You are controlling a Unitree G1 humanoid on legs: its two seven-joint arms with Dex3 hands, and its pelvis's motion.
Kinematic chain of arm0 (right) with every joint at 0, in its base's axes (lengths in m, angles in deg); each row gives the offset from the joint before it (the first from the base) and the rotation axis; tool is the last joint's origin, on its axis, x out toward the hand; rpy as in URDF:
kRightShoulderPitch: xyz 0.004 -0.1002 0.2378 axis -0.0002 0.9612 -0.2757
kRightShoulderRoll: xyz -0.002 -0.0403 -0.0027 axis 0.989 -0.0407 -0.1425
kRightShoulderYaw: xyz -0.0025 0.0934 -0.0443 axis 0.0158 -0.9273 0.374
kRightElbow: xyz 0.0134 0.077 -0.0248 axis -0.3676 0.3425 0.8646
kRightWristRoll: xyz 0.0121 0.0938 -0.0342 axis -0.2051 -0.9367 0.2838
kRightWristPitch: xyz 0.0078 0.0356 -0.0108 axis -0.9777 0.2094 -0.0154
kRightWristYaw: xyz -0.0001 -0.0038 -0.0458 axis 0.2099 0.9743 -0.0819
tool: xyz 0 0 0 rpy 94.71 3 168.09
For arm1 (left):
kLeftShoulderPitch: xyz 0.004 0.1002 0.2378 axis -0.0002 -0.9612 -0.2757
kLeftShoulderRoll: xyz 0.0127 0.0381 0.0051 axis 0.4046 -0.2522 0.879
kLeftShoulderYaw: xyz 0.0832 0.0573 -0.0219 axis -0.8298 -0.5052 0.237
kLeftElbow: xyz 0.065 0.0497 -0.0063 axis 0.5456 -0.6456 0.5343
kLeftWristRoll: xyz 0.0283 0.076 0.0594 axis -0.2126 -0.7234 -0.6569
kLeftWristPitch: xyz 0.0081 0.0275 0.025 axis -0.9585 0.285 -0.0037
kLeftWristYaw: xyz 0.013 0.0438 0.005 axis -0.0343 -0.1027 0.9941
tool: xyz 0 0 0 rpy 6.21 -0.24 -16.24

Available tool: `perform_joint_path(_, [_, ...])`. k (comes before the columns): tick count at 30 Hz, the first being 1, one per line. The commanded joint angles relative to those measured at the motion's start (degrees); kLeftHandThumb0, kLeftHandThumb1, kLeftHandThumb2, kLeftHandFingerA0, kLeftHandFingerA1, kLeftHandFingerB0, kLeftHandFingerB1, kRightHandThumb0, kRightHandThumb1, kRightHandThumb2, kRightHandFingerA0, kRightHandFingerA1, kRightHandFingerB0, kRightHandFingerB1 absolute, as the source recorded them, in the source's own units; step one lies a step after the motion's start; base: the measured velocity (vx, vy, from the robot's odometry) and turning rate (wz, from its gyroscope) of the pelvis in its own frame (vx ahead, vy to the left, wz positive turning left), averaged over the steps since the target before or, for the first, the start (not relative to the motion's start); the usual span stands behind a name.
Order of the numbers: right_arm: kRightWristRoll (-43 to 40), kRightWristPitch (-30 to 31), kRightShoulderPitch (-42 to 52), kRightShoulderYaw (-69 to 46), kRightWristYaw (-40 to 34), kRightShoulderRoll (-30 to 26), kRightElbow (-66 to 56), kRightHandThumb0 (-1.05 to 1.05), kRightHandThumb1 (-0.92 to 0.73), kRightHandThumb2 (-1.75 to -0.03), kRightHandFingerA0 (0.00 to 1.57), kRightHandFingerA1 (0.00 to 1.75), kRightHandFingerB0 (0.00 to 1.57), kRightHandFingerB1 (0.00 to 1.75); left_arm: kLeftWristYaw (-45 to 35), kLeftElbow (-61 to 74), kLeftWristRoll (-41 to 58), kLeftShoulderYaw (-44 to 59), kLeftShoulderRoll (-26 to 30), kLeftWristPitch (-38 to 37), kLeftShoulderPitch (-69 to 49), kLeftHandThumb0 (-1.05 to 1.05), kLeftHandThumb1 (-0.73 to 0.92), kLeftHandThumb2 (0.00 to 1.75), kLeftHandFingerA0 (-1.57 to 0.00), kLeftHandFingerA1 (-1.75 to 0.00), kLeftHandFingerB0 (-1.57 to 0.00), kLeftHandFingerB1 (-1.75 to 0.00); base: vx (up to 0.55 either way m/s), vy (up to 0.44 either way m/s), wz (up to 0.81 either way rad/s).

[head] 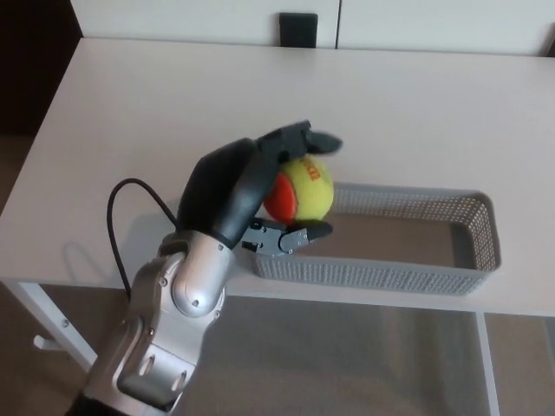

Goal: The robot walk towards a table in front and uses its left hand to pickup a tennis ball on the left side and put it in a container on the right hand side

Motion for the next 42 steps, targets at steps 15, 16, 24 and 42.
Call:
perform_joint_path(15, [0.2, 0.5, -3.0, 0.0, 0.4, -0.8, 0.7, -0.1, -0.51, -0.9, 0.33, 0.6, 0.28, 0.54, -11.7, 2.5, -2.2, -4.1, 6.3, 7.8, 3.4, -0.91, 0.51, 0.92, 0.0, 0.0, 0.0, 0.0, 0.0, 0.0, 0.0])
perform_joint_path(16, [0.2, 0.5, -3.0, 0.0, 0.4, -0.8, 0.8, -0.1, -0.51, -0.9, 0.33, 0.6, 0.28, 0.54, -11.8, 2.6, -2.2, -4.1, 6.4, 8.0, 3.4, -0.91, 0.51, 0.92, 0.0, 0.0, 0.0, 0.0, 0.0, 0.0, 0.0])
perform_joint_path(24, [0.0, 0.5, -0.6, -0.1, -0.1, -0.1, 0.3, -0.1, -0.51, -0.9, 0.32, 0.6, 0.28, 0.55, -13.6, 11.3, 0.2, -2.4, 7.5, 6.9, -2.0, -0.92, 0.52, 0.94, 0.0, -0.05, 0.0, 0.0, 0.0, 0.0, 0.0])
perform_joint_path(42, [-0.4, -1.6, -1.4, 0.5, -0.3, 0.4, 5.8, -0.14, -0.68, -0.6, 0.39, 0.56, 0.39, 0.47, -29.2, 55.8, 56.7, 47.8, 13.0, -7.6, -49.1, -0.68, 0.47, 0.56, -0.07, -0.33, -0.11, -0.25, 0.0, 0.0, 0.0])
